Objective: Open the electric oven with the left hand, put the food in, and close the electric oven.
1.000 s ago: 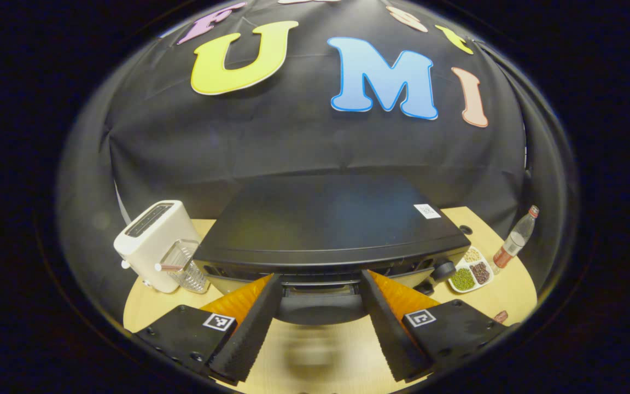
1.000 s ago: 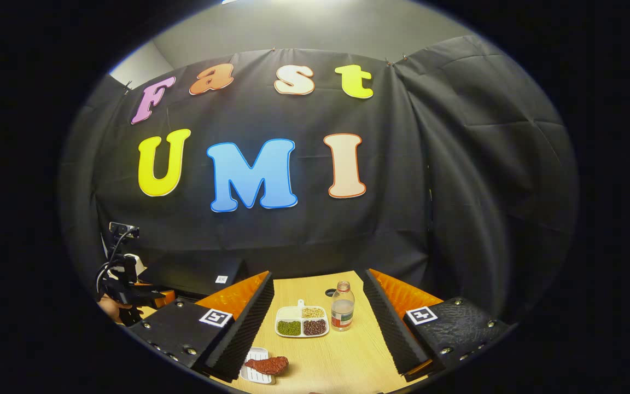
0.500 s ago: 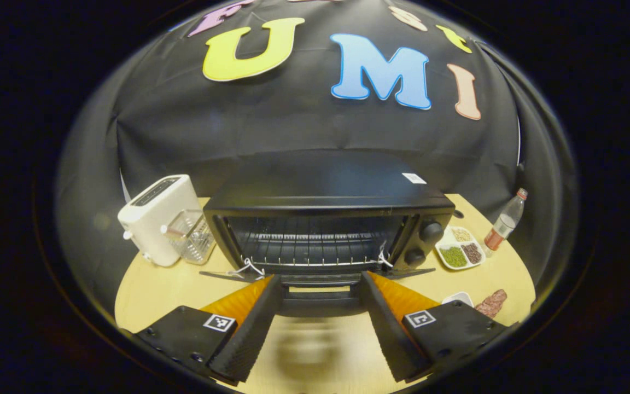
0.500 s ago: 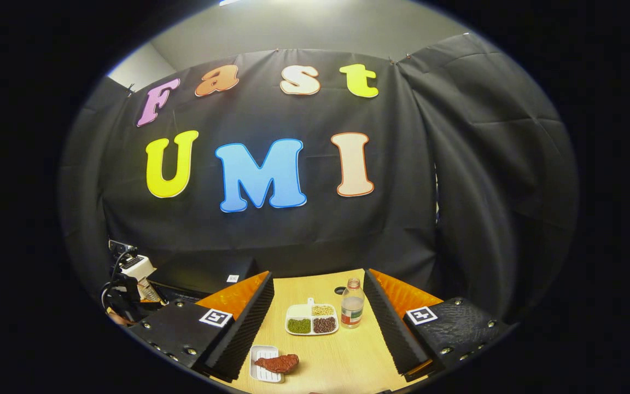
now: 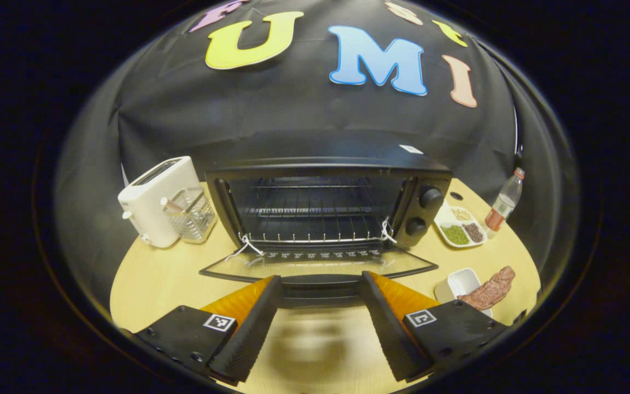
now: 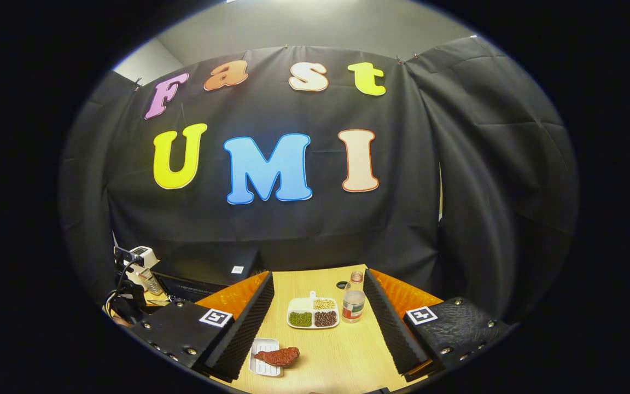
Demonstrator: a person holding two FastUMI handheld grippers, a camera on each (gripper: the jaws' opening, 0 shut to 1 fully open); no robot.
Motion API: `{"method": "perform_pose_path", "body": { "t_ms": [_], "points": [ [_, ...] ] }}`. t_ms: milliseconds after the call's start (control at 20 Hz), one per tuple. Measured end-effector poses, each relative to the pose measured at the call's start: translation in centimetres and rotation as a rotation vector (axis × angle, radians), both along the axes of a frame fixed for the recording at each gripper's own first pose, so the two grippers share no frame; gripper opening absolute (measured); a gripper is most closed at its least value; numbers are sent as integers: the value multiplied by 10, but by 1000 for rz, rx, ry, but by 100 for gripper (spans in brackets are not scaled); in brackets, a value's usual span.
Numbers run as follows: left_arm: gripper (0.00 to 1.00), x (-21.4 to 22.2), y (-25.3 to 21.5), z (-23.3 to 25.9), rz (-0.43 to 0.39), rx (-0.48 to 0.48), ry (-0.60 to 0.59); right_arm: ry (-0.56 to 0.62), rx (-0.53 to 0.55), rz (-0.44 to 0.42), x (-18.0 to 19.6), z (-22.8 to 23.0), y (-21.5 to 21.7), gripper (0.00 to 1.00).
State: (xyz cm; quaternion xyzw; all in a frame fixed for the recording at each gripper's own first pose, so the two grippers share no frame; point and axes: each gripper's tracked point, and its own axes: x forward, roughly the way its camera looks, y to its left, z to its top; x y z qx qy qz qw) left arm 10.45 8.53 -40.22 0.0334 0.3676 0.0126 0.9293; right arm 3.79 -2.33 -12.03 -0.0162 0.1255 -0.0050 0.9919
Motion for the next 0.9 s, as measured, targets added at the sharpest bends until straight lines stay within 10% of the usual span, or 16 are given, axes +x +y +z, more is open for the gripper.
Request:
{"method": "perform_pose_path", "body": {
  "t_ms": [450,900],
  "points": [
    [97,-19,0,5,47,-29,-14,70,20,24,-4,-27,2,100],
    [100,7,-47,217,-4,-59,-398,364,228,71,5,-143,-4,100]
  ]
}}
